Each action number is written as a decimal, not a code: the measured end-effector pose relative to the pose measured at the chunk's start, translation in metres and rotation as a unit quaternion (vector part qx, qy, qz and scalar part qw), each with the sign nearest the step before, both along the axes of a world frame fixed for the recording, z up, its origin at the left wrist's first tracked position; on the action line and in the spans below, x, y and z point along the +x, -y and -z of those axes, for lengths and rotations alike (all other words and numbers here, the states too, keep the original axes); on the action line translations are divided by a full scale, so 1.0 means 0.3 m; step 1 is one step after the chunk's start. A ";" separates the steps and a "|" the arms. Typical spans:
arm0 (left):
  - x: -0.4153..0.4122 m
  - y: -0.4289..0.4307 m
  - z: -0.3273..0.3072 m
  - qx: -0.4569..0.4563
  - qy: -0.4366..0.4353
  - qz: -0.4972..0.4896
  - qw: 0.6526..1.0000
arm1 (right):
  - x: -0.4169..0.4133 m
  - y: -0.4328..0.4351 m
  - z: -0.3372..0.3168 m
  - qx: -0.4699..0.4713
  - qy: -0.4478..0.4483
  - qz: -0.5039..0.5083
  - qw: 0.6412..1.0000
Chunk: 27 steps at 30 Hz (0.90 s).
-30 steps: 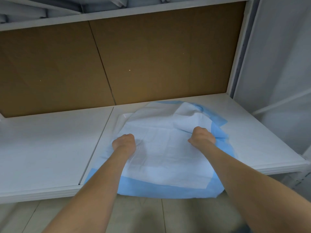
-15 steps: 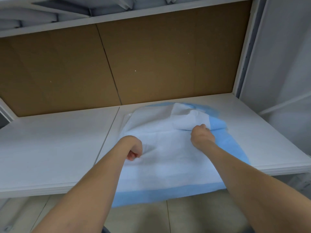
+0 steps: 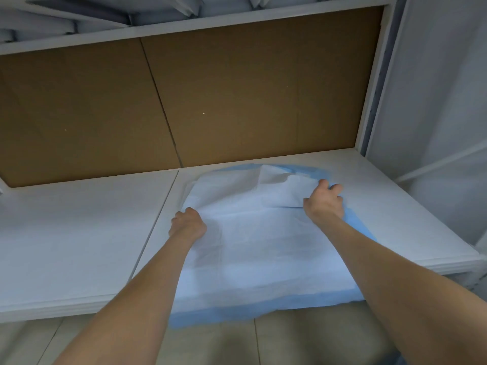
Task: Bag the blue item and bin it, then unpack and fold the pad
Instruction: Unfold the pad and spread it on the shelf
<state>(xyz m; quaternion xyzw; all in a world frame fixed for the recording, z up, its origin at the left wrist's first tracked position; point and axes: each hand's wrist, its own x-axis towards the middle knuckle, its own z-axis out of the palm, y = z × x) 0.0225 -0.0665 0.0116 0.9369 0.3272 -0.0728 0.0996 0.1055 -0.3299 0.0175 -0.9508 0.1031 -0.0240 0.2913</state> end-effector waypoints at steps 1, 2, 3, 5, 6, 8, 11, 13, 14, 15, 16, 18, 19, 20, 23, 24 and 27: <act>0.006 -0.001 0.005 -0.002 -0.002 0.000 1.000 | 0.008 -0.001 -0.001 0.021 -0.017 -0.004 1.000; 0.014 -0.004 0.009 -0.001 -0.004 0.000 1.000 | 0.017 -0.004 0.002 0.036 -0.035 -0.011 0.999; 0.022 -0.009 0.014 0.003 -0.004 -0.001 1.000 | 0.026 -0.007 0.007 0.043 -0.052 -0.019 0.998; 0.037 -0.020 0.021 0.020 -0.002 0.001 1.000 | 0.041 -0.015 0.018 0.043 -0.061 -0.017 0.997; 0.043 -0.024 0.023 0.031 0.003 0.002 1.000 | 0.049 -0.018 0.023 0.039 -0.054 -0.006 0.998; 0.057 -0.035 0.023 0.052 0.025 -0.006 0.998 | 0.071 -0.019 0.026 0.019 -0.037 0.025 0.999; 0.068 -0.053 0.021 0.091 0.049 -0.012 0.995 | 0.099 -0.012 0.014 0.003 -0.048 0.044 0.998; 0.084 -0.063 0.024 0.089 0.042 -0.006 0.995 | 0.117 -0.008 0.010 -0.015 -0.041 0.038 0.998; 0.092 -0.066 0.025 0.084 0.037 -0.005 0.996 | 0.123 -0.007 0.010 -0.025 -0.034 0.031 0.999; 0.098 -0.066 0.027 0.081 0.035 -0.004 0.996 | 0.127 -0.008 0.010 -0.031 -0.026 0.022 0.999; 0.104 -0.064 0.027 0.078 0.035 -0.005 0.996 | 0.131 -0.011 0.011 -0.030 -0.020 0.008 0.999; 0.112 -0.061 0.028 0.056 0.037 -0.004 0.998 | 0.135 -0.024 0.014 -0.003 -0.015 -0.013 1.000; 0.115 -0.062 0.030 0.037 0.041 -0.004 0.998 | 0.135 -0.030 0.012 0.023 -0.020 -0.012 0.999; 0.118 -0.066 0.032 0.015 0.049 -0.007 0.999 | 0.134 -0.033 0.006 0.048 -0.031 -0.001 0.998; 0.126 -0.089 0.035 -0.053 0.090 -0.018 0.994 | 0.143 -0.028 0.002 0.098 -0.059 0.034 0.993; 0.129 -0.096 0.035 -0.071 0.100 -0.015 0.992 | 0.145 -0.023 0.003 0.100 -0.065 0.032 0.992; 0.136 -0.104 0.033 -0.101 0.128 -0.022 0.986 | 0.139 -0.014 0.000 0.106 -0.091 -0.007 0.990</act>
